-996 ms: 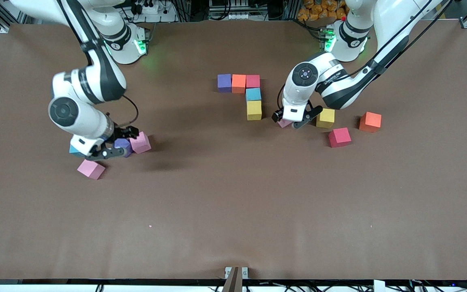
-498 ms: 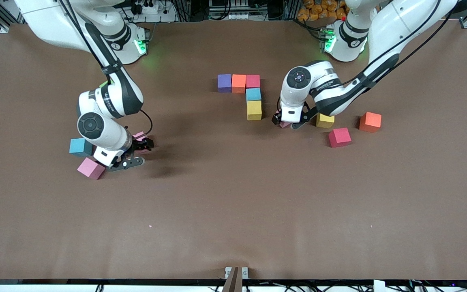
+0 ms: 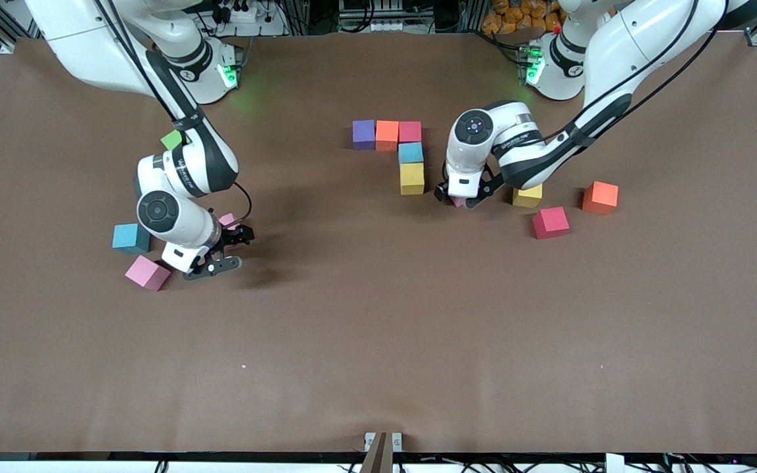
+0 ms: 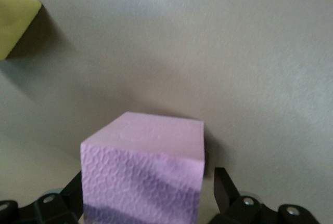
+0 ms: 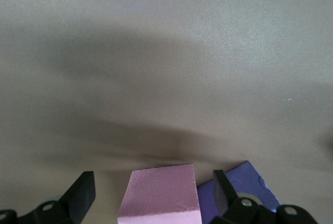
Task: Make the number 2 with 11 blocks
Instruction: 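Grasp the pink cube with the right gripper while the left gripper grasps lavender, then carry the pink cube with the right gripper toward the yellow cube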
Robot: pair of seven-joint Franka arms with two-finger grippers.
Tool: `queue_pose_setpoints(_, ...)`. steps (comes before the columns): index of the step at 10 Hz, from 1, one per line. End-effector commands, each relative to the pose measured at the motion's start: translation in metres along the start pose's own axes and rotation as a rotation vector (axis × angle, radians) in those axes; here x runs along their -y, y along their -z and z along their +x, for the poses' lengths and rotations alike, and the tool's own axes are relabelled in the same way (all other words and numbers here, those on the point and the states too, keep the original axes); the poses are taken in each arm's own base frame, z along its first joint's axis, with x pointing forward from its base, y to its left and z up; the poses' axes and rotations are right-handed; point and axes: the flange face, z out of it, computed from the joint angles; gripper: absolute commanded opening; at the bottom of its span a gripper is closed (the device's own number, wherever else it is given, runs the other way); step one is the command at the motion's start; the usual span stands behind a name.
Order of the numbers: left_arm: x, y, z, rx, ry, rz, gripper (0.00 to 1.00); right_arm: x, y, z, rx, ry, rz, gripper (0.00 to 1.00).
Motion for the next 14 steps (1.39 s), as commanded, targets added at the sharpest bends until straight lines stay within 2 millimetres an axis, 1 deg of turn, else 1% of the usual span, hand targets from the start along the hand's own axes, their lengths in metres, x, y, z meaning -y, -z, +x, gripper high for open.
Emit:
queue_pose_setpoints(1,-0.001,0.011,0.009,-0.041,0.021,-0.023,1.0,-0.001,-0.009,-0.006,0.019,0.016,-0.009,1.0)
queue_pose_setpoints(2,0.0,0.012,0.013,-0.039,0.029,-0.023,1.0,-0.001,-0.013,-0.01,0.03,0.016,-0.009,1.0)
queue_pose_setpoints(3,-0.001,0.013,0.013,-0.038,0.031,-0.025,1.0,-0.002,-0.016,-0.012,0.042,0.015,-0.009,1.0)
queue_pose_setpoints(5,-0.001,0.015,0.008,-0.035,0.026,-0.025,1.0,-0.005,-0.021,-0.02,0.113,-0.002,-0.01,1.0)
queue_pose_setpoints(6,-0.003,0.019,0.002,-0.031,0.02,-0.029,1.0,-0.006,-0.023,-0.021,0.121,0.001,-0.009,1.0)
queue_pose_setpoints(7,-0.003,0.023,0.004,-0.027,0.035,-0.03,1.0,-0.006,-0.023,-0.022,0.122,0.003,-0.008,1.0)
queue_pose_setpoints(8,-0.002,0.028,0.005,-0.024,0.041,-0.031,1.0,-0.005,-0.025,-0.023,0.124,0.008,-0.008,0.94)
queue_pose_setpoints(9,-0.002,0.033,0.008,-0.022,0.045,-0.036,1.0,-0.006,-0.026,-0.024,0.125,0.006,-0.009,0.66)
queue_pose_setpoints(10,-0.002,0.037,0.009,-0.019,0.046,-0.044,1.0,-0.006,-0.024,-0.024,0.122,0.006,-0.009,0.44)
queue_pose_setpoints(11,-0.002,0.036,0.008,-0.017,0.045,-0.042,1.0,-0.005,-0.021,-0.024,0.121,0.01,-0.01,0.24)
queue_pose_setpoints(12,-0.002,0.036,0.008,-0.016,0.046,-0.042,1.0,-0.006,-0.012,-0.022,0.116,0.008,-0.012,0.09)
queue_pose_setpoints(13,-0.002,0.034,0.006,-0.006,0.051,-0.039,1.0,-0.004,0.014,-0.02,0.12,0.008,-0.019,0.0)
queue_pose_setpoints(14,-0.002,0.033,0.006,0.0,0.055,-0.037,1.0,0.004,0.04,-0.014,0.129,0.001,-0.019,0.0)
